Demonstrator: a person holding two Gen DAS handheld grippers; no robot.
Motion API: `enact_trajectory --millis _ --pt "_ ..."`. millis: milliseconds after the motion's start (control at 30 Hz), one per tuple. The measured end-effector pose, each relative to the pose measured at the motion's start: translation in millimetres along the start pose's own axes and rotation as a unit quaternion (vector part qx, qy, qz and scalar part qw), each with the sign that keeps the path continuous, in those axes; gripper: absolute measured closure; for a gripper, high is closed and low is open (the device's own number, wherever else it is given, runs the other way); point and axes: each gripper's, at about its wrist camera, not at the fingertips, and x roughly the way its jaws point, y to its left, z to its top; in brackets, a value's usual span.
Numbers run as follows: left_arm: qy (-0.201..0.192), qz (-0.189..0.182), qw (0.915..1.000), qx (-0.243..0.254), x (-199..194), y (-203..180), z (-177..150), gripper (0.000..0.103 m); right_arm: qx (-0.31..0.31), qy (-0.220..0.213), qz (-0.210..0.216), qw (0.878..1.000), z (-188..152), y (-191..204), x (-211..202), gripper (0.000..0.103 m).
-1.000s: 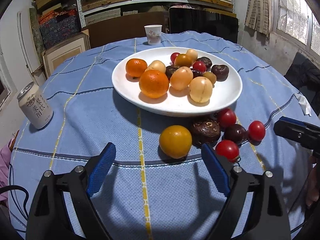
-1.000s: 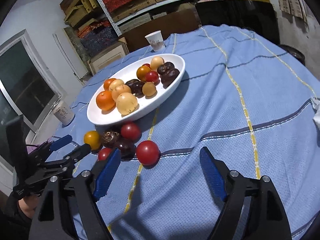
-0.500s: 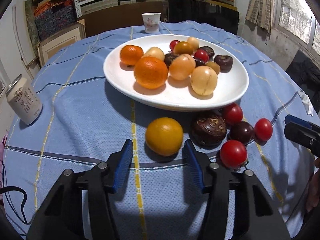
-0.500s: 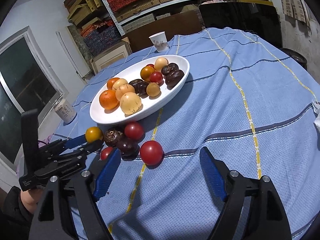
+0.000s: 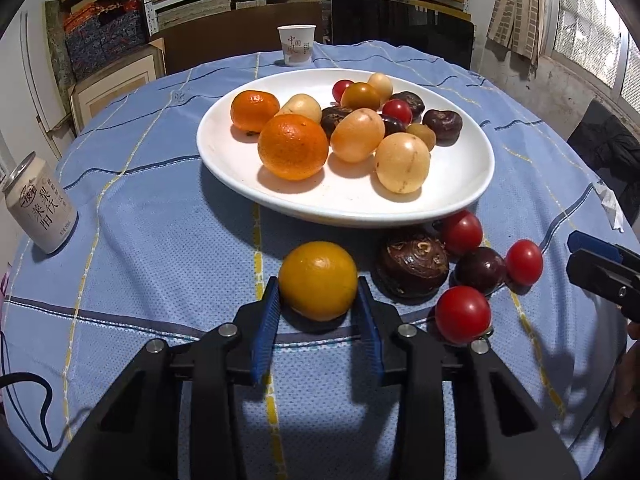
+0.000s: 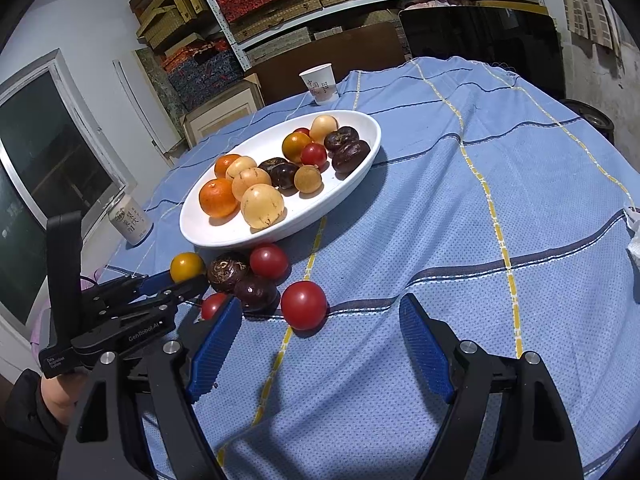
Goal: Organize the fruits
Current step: 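Grasp the yellow-orange fruit with the left tool while the right tool grasps a red tomato, then carry the yellow-orange fruit and tomato onto the white plate and open both tools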
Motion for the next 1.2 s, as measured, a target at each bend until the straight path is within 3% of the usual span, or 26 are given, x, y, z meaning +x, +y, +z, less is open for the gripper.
enact_trajectory --millis 400,467,567,667,733,900,1100,1200 --pt "-0.026 -0.001 0.9994 -0.021 -10.1 8.3 -0.9 0.067 -0.011 0.006 -0.002 1.0 0.1 3.9 1.5 0.022" --pt "-0.037 -0.003 0.9988 -0.031 -14.1 12.2 -1.3 0.067 -0.034 0.02 -0.006 0.999 0.9 12.6 6.4 0.027" --pt "-0.044 -0.009 0.9982 -0.041 -17.2 16.2 -1.8 0.067 -0.097 0.058 -0.012 0.993 0.9 35.4 21.2 0.045" --pt "-0.048 -0.012 0.998 -0.041 -18.7 16.2 -2.2 0.067 -0.14 0.056 -0.041 0.988 4.8 50.1 27.2 0.048" --pt "-0.051 -0.014 0.9978 -0.041 -20.1 16.5 -2.6 0.067 -0.136 0.045 -0.058 0.988 11.1 49.4 27.5 0.048" --pt "-0.05 -0.021 0.9977 -0.041 -19.9 16.7 -2.3 0.067 -0.113 0.064 -0.072 0.989 9.6 38.1 33.3 0.05" --pt "-0.05 -0.023 0.9977 -0.039 -19.3 15.6 -2.5 0.067 -0.098 0.077 -0.054 0.991 9.7 32.5 41.7 0.074" --pt "-0.05 -0.024 0.9977 -0.04 -19.1 15.8 -2.4 0.067 -0.102 0.068 -0.06 0.991 9.1 35.2 38.8 0.074"
